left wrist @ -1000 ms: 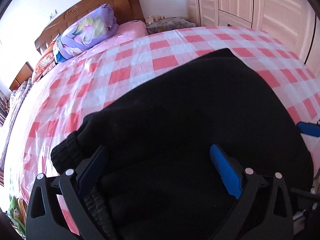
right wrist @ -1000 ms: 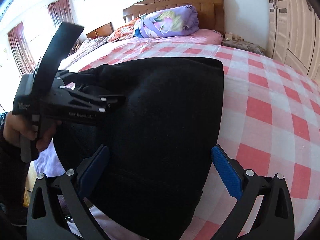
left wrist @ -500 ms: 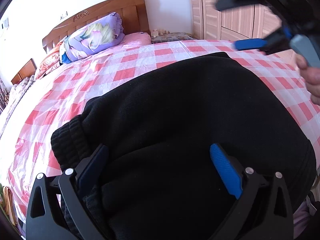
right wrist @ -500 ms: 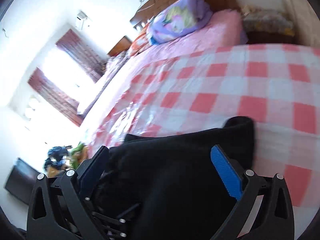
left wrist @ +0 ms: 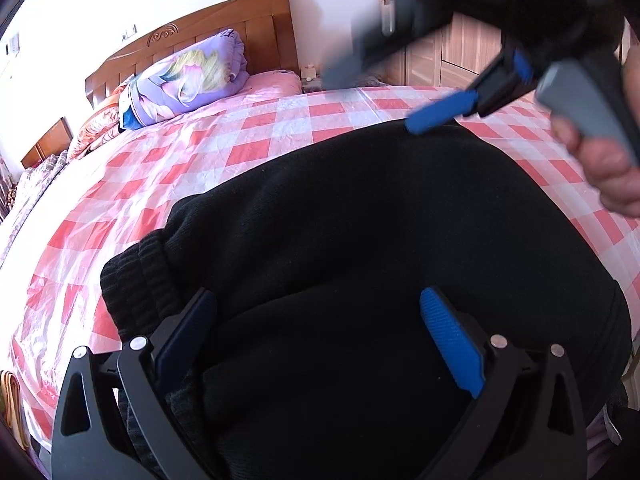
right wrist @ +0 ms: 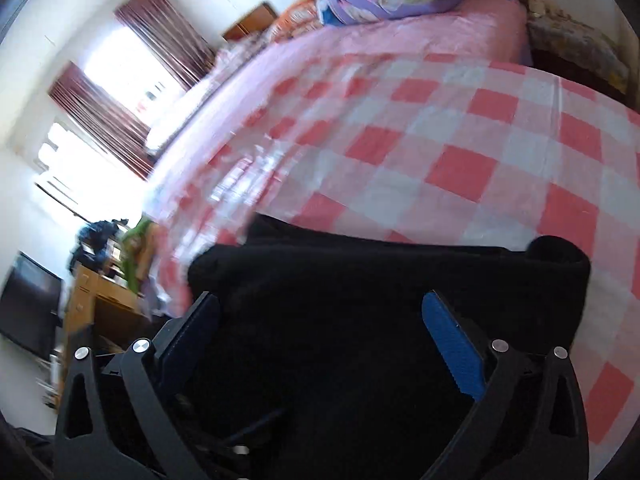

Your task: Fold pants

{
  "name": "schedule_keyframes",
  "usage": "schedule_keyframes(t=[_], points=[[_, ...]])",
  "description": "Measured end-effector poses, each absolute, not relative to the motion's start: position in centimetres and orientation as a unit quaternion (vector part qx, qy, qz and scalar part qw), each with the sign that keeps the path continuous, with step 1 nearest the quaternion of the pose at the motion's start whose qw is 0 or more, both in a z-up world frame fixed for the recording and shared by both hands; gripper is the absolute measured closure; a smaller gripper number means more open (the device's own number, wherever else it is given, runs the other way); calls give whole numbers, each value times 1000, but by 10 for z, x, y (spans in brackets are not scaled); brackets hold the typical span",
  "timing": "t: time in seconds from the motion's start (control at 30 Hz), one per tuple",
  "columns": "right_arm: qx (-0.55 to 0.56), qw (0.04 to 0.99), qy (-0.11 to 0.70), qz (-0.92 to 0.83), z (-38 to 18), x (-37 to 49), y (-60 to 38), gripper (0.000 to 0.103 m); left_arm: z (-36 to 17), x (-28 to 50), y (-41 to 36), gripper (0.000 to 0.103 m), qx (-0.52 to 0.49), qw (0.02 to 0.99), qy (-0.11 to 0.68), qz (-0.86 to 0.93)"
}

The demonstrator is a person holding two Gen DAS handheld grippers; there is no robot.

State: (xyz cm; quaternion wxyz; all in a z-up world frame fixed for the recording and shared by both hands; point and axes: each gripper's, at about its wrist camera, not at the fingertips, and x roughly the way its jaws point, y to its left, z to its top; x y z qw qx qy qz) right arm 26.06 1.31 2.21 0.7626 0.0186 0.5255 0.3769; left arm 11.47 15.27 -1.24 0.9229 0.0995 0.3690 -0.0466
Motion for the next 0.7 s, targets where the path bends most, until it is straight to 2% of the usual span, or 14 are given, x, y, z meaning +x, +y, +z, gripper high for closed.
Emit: schedule_keyframes(t=[0.07, 0.13, 0.17, 0.3, 0.4, 0.53, 0.6, 0.7], points=[[16, 788, 539, 296, 5, 286, -5, 5, -12, 115, 154, 2, 100, 922, 370, -48], [135, 777, 533, 307, 7, 297, -28, 5, -12, 115, 154, 2, 100, 922, 372, -48], [157, 778, 525, 308, 13, 294, -32, 4, -12, 115, 154, 2, 100, 922, 371, -48], [120, 757, 501, 402, 31, 261, 2, 4, -12, 115, 154, 2, 99, 923, 369, -48], [84, 730, 552, 394, -2, 267, 20, 5, -13, 114, 154, 2, 99, 923, 368, -49], [195, 744, 529, 358, 2, 296, -15, 4, -13, 115, 154, 2, 100, 922, 371, -49], [194, 755, 501, 375, 21, 290, -7, 4, -13, 115, 153, 2, 100, 922, 370, -48], [156, 697, 540, 445, 17, 272, 35, 4, -12, 115, 153, 2, 99, 923, 370, -49]])
